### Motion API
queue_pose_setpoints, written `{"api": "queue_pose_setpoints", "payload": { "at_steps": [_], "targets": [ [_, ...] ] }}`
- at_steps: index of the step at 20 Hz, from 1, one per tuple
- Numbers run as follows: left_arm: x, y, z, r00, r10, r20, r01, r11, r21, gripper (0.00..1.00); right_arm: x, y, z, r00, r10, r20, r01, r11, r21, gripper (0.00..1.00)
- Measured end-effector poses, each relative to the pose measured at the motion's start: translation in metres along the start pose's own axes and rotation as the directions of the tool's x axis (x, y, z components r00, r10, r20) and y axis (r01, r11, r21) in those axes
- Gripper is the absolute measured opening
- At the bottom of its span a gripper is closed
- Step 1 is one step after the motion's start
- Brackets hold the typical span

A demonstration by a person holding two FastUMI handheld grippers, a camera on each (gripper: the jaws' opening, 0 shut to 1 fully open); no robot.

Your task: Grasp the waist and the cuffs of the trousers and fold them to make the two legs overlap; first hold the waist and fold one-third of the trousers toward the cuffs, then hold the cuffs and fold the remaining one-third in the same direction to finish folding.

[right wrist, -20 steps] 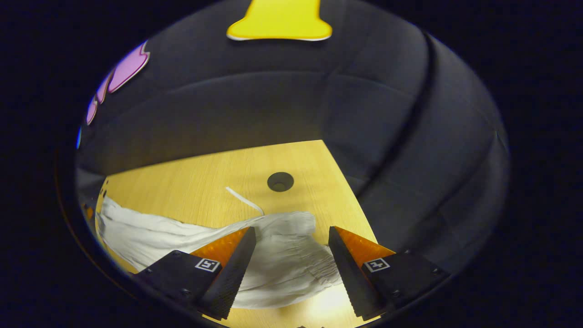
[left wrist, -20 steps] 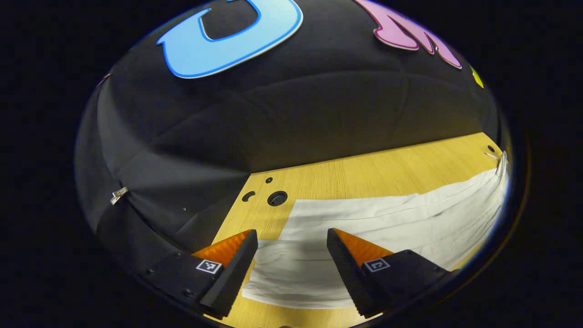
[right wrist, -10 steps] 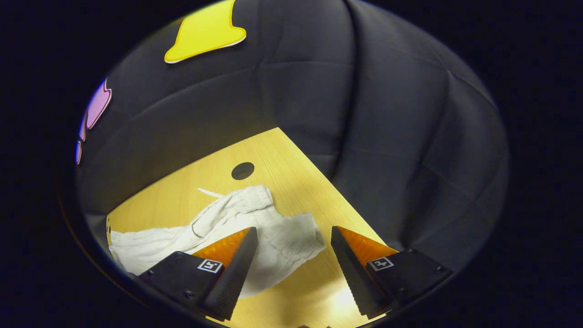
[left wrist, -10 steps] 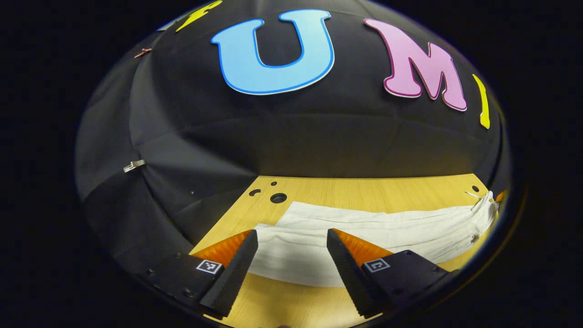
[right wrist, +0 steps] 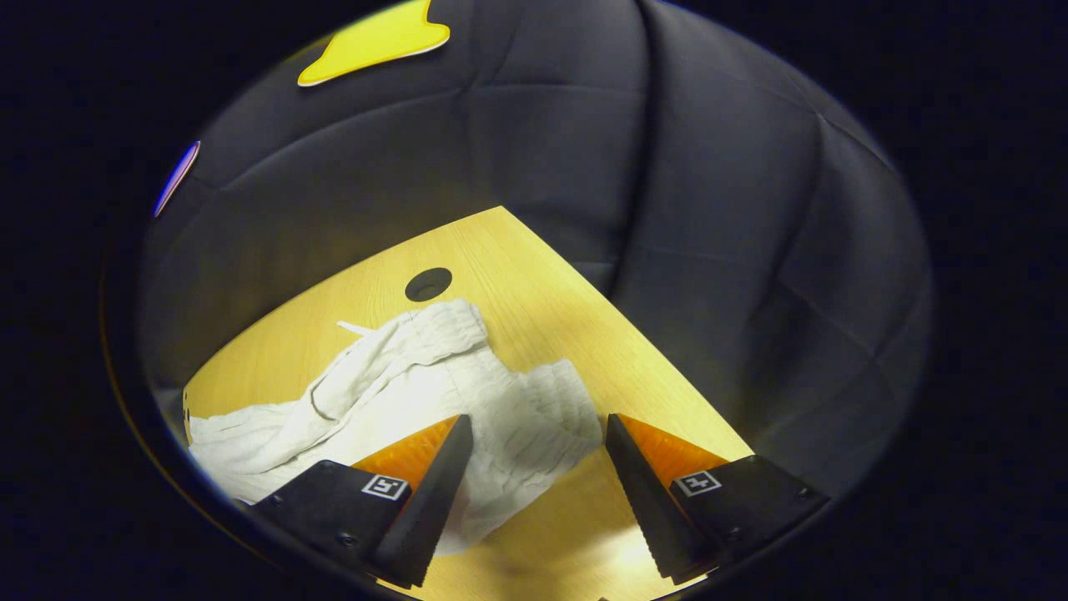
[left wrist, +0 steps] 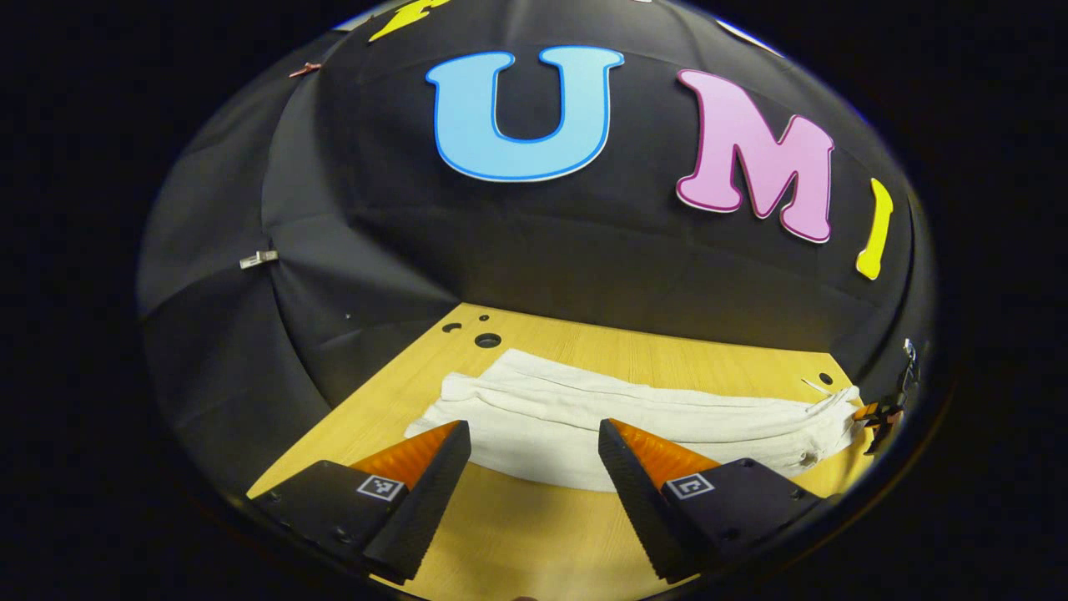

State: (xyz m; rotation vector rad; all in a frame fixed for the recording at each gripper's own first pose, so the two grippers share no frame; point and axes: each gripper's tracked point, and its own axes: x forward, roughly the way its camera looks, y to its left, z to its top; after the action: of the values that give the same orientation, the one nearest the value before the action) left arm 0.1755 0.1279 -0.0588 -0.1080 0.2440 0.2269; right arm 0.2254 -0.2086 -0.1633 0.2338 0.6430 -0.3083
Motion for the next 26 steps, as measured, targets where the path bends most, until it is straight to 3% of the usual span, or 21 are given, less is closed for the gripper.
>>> {"api": "queue_pose_setpoints", "payload": {
  "at_steps": [3,6,7,8,9,10,15,21,24,26],
  "targets": [
    [-0.014,-0.008,0.005,1.000,0.006,0.018,-0.007,0.999,0.041,0.98,0.005,0.005,-0.003,1.000,0.020,0.001,-0.020,1.000,-0.020,0.88],
    [-0.022,-0.022,0.002,1.000,-0.019,0.011,0.019,1.000,0.023,0.98,0.007,0.013,-0.004,0.999,0.032,0.008,-0.032,0.999,-0.010,0.52],
    [-0.022,-0.026,-0.003,1.000,-0.031,-0.002,0.031,0.999,0.006,0.98,0.006,0.016,-0.007,0.999,0.049,-0.005,-0.049,0.999,-0.008,0.45],
    [-0.024,-0.032,-0.009,0.999,-0.045,-0.023,0.045,0.999,-0.011,0.98,0.003,0.018,-0.004,0.999,0.043,0.010,-0.043,0.999,-0.020,0.28],
    [-0.023,-0.032,-0.012,0.998,-0.046,-0.034,0.046,0.999,-0.012,0.98,0.004,0.018,-0.005,0.999,0.043,0.011,-0.043,0.998,-0.036,0.25],
    [-0.023,-0.031,-0.014,0.998,-0.042,-0.040,0.042,0.999,-0.006,0.98,-0.002,0.018,-0.001,0.999,0.048,0.016,-0.048,0.997,-0.058,0.16],
    [-0.026,-0.029,-0.006,0.999,-0.035,-0.033,0.037,0.998,0.049,0.98,-0.030,0.028,0.026,0.995,0.063,0.080,-0.054,0.992,-0.114,0.12],
    [-0.033,-0.027,0.008,0.997,-0.081,-0.013,0.082,0.981,0.175,0.98,-0.148,0.074,0.109,0.960,0.140,0.241,-0.090,0.974,-0.207,0.11],
    [-0.038,-0.028,0.011,0.992,-0.123,-0.006,0.121,0.974,0.193,0.98,-0.196,0.084,0.104,0.939,0.192,0.284,-0.121,0.960,-0.252,0.11],
    [-0.042,-0.024,0.003,0.989,-0.145,-0.021,0.147,0.977,0.156,0.98,-0.199,0.074,0.100,0.931,0.220,0.292,-0.142,0.953,-0.268,0.11]
  ]
}}
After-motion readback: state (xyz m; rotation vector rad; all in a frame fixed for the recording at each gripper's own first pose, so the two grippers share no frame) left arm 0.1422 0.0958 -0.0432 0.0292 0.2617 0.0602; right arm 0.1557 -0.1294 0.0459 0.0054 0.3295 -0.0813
